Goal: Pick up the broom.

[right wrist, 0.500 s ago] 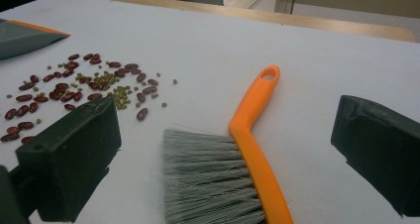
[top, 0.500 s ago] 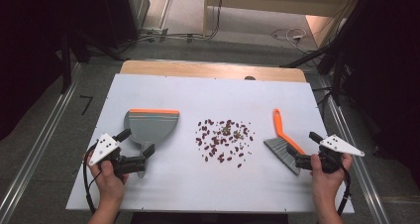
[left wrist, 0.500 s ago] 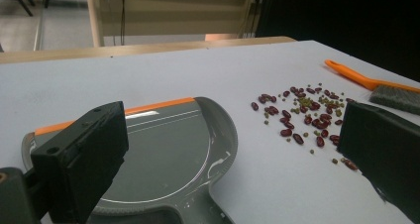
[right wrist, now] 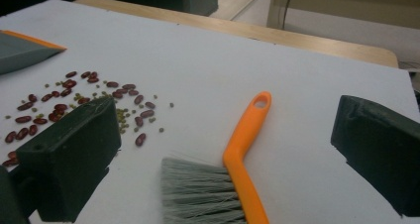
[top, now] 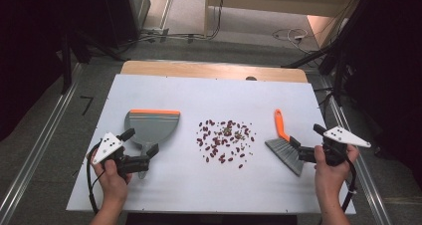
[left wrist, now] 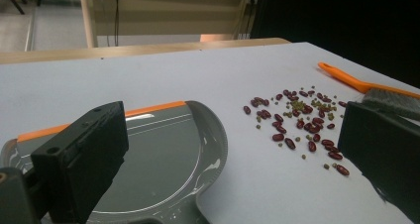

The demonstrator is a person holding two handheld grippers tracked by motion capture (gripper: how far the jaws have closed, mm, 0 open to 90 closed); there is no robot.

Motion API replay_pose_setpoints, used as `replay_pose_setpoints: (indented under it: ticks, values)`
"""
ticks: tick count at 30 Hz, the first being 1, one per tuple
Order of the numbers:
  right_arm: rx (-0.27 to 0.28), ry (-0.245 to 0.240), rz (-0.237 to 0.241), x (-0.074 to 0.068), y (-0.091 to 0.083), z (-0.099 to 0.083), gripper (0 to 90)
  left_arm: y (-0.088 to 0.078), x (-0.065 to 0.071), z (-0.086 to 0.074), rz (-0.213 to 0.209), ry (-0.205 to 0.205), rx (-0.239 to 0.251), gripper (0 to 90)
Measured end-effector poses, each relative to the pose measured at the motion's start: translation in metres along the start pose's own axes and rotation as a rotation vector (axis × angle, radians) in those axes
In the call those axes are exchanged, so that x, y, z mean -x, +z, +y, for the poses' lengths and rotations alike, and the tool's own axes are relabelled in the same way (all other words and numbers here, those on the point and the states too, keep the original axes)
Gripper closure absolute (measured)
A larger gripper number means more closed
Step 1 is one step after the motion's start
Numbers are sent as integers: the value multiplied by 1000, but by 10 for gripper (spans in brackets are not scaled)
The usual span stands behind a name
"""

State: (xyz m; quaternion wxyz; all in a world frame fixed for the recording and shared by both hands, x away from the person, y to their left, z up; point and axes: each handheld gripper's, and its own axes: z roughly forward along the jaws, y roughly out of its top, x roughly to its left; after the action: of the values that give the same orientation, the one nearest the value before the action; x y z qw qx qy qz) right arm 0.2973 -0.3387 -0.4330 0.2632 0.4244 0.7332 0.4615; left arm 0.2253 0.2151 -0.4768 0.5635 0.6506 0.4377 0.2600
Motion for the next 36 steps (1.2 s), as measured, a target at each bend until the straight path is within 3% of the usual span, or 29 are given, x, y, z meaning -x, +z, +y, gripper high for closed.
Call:
replay_pose_setpoints:
  ticks: [7,14,22,25,28,32,35,36]
  values:
    - [-24,18,7,6,12,18,0,2,1,0,-4,11,-10,0]
    - [-73,2,20,6,30,35,0,3,2,-2,0,14,-16,0]
    - [-167,17,23,8,56,46,42,3,2,-2,1,14,-25,0]
    - [-205,62,-31,8,69,43,211,4,1,-3,-10,7,-29,0]
    - [-218,147,-11,13,73,36,423,4,2,-4,-17,15,-36,0]
    - [-331,165,20,20,83,28,542,3,2,-3,-17,14,-34,0]
    - [-380,139,-30,18,86,22,603,2,2,-3,-17,12,-32,0]
    - [-402,172,-30,17,86,22,623,2,3,-3,-18,14,-32,0]
